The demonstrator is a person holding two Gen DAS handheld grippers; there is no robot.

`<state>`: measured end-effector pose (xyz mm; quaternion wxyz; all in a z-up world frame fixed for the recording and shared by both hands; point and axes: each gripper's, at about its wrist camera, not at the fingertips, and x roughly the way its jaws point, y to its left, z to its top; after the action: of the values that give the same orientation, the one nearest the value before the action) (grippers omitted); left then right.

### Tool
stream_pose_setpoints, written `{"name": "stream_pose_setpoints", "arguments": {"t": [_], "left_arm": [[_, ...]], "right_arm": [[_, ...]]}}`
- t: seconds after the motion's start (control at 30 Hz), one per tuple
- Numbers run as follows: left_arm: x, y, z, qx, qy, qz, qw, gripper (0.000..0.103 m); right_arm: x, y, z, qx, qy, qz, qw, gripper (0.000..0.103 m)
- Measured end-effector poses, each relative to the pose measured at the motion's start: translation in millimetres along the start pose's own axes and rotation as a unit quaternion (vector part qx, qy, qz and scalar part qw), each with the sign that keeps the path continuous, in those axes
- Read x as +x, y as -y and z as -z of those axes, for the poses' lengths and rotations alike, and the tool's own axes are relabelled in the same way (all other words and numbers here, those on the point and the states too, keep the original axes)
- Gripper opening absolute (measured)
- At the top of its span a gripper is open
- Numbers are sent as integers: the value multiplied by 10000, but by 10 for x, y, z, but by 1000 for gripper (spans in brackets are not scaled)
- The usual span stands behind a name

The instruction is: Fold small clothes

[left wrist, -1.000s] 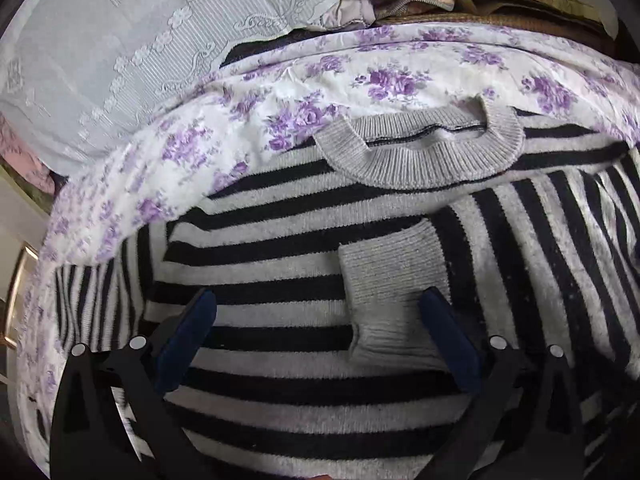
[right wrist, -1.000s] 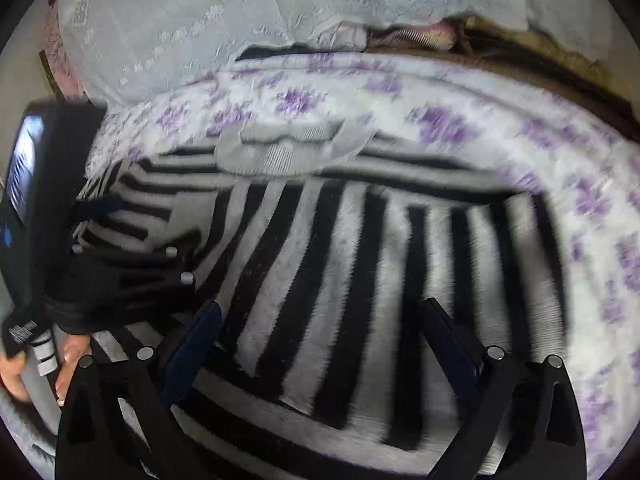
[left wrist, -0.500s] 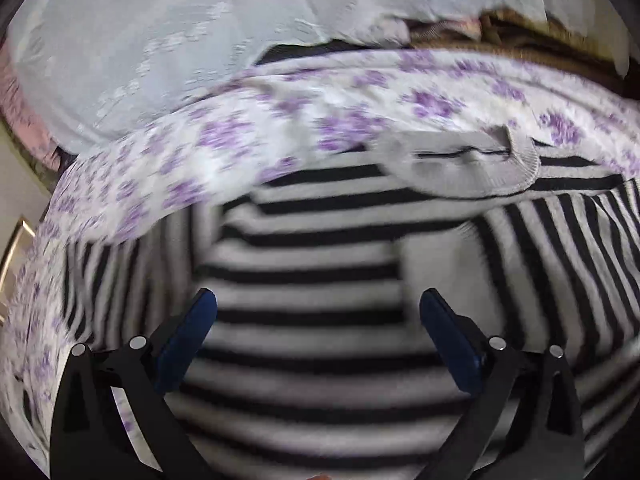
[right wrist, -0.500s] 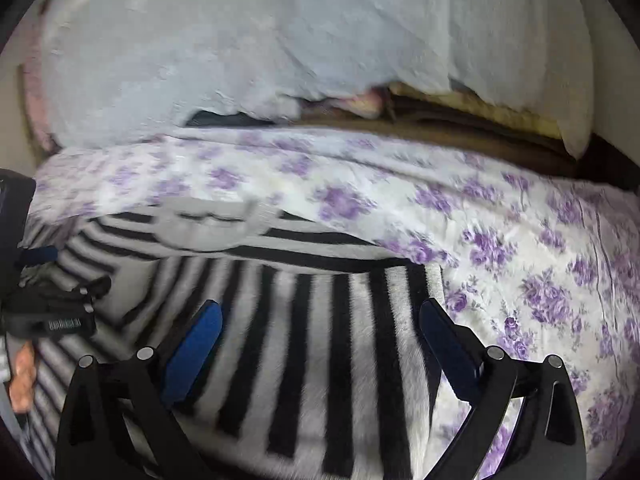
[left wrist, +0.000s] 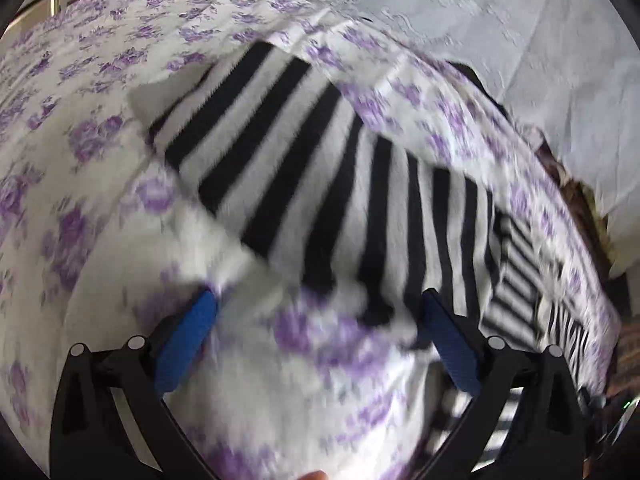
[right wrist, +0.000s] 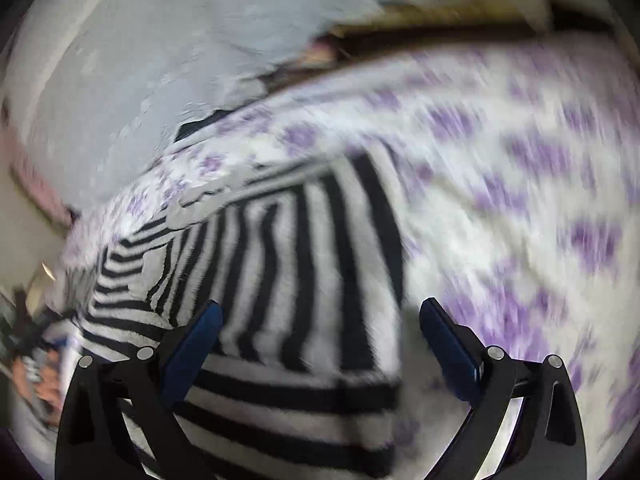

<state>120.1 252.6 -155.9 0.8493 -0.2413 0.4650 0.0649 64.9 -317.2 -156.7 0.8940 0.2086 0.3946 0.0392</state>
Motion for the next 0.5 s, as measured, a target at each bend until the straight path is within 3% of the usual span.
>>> {"name": "stream_pose_setpoints", "arguments": {"t": [0.07, 0.17, 0.23, 0.27, 0.33, 0.37, 0.4, 0.5], "left_arm": [[78, -54, -196, -219, 8, 181, 9996, 99], [138, -204, -372, -623, 82, 420, 9971, 98], [82, -267, -406, -915, 215, 453, 9945, 81], [51, -257, -405, -954, 259, 301, 9946, 57], [-48, -204, -381, -747, 308, 120, 9967, 37], [-71, -165, -385, -644, 314, 113, 9974, 17], [-136, -43, -383, -368, 350, -54, 9987, 11], [-371, 239, -364, 209, 733, -410, 9962, 10]], "right_arm": [[-9, 185, -5, 466, 109, -494, 9976, 100], [-5, 291, -10, 743, 220, -693, 9946, 100], [-11, 267, 4, 669, 220, -620, 9956, 100], [-9, 261, 5, 650, 220, -600, 9958, 100], [-8, 266, 7, 661, 228, -610, 9957, 100], [-3, 268, 0, 672, 234, -623, 9955, 100], [-5, 270, -1, 682, 240, -630, 9954, 100], [-13, 277, -3, 680, 246, -620, 9955, 100]]}}
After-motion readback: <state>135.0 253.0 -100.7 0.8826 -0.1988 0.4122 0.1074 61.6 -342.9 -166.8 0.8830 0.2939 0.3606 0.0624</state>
